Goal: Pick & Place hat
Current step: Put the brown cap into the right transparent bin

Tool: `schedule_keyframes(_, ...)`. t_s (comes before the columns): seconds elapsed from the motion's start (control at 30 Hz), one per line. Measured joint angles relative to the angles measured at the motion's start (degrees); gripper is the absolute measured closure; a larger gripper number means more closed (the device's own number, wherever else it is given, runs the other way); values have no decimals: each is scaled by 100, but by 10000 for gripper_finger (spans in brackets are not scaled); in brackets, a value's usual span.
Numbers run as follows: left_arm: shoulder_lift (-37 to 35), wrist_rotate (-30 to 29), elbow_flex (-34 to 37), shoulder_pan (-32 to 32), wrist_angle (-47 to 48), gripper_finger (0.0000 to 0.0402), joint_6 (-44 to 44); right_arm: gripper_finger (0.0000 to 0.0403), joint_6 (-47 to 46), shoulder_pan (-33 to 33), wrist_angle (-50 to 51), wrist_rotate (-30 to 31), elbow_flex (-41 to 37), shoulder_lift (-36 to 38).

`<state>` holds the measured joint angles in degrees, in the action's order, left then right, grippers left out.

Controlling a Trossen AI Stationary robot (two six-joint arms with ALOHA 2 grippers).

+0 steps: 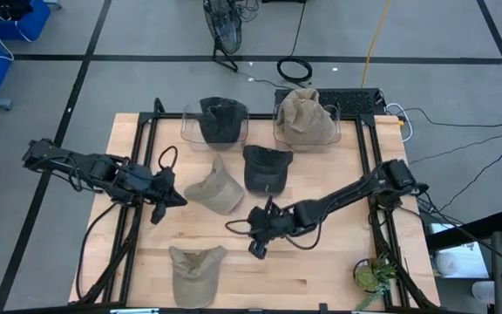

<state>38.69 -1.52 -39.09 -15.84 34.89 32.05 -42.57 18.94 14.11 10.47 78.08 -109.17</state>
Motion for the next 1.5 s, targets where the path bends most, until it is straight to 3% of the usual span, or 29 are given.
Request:
schedule_keyframes(0.13, 25, -39, 0, -91, -2, 399, 90, 281, 134, -8, -285, -18, -4, -379)
schedule_keyframes(0.4, 29, -196, 0, -155, 6, 397, 323, 204, 1455, 139, -2241, -174, -4, -1047)
schedule_keyframes(0.57, 30, -196, 0, -155, 9, 398, 435, 178, 1607, 147, -3161, -262, -4, -1472)
schedule_keyframes(1.0, 31, -157, 0, -155, 6, 395, 599, 175, 1966, 95, -5213, -317, 26, -2403)
schedule_keyframes(1.2, 30, -157, 0, -155, 5, 394, 621, 176, 2290, -88, -5366, -479, 69, -2409)
schedule_keyframes(1.5, 31, -174, -2, -155, 58, 395, 671, 177, 2667, -131, -4833, -1109, 1233, -3009)
